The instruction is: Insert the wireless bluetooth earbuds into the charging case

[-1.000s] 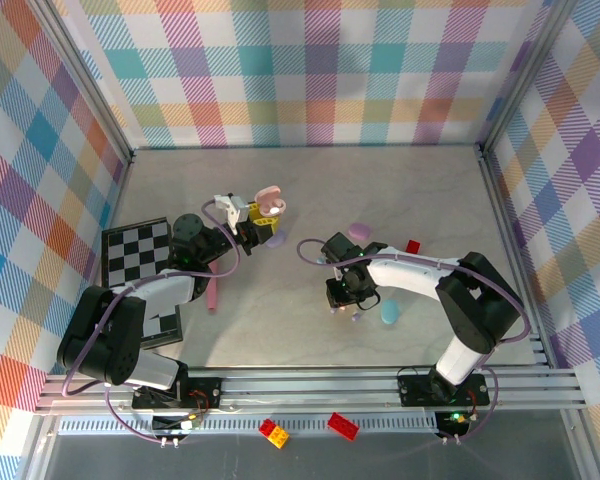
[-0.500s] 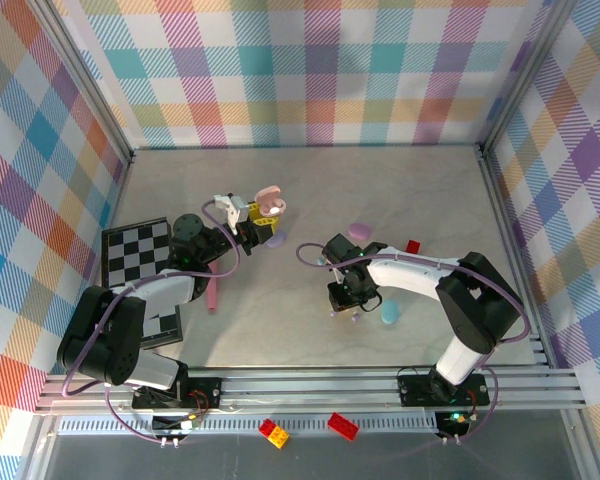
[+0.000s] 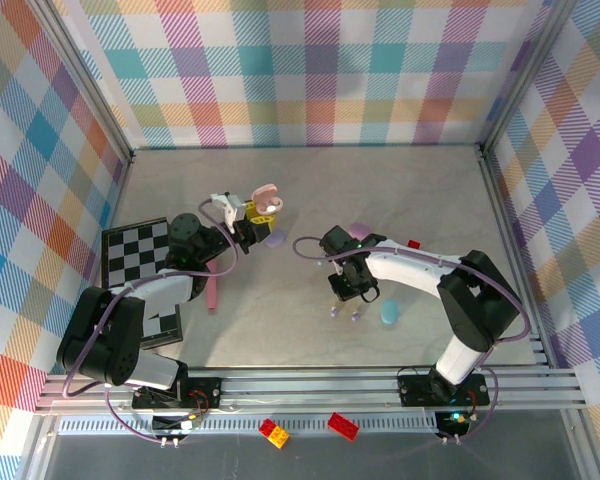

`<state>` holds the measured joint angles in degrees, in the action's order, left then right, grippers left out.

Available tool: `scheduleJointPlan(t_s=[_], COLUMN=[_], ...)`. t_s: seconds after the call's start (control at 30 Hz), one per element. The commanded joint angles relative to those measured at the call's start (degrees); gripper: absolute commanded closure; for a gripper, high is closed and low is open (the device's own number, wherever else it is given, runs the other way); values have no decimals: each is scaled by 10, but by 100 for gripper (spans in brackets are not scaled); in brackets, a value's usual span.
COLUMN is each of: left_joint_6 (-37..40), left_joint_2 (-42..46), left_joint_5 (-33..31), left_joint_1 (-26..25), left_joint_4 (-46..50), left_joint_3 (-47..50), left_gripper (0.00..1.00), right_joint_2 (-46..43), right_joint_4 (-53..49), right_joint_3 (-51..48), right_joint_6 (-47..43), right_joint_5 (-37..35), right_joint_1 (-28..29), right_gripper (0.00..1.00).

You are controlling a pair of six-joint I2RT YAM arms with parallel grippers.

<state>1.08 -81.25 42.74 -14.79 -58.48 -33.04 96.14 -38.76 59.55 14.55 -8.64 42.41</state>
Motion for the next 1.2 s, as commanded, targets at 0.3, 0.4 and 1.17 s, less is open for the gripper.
scheduleJointPlan(t_s=[0.3, 0.4, 1.17], left_joint_6=[-8, -7, -13], left_joint_2=[9, 11, 11], left_joint_5=[-3, -5, -69], left_joint_1=[30, 31, 63], left_joint_4=[-35, -35, -9], left_joint_3=[10, 11, 7], left_gripper=[67, 67, 67], right_joint_2=[66, 75, 109], right_joint_4=[-31, -36, -140], right_joint_3=[43, 49, 121], right_joint_6=[-86, -95, 32], right_joint_5=[-14, -19, -256], right_joint_1=[-48, -49, 67], right_gripper=[75, 74, 60])
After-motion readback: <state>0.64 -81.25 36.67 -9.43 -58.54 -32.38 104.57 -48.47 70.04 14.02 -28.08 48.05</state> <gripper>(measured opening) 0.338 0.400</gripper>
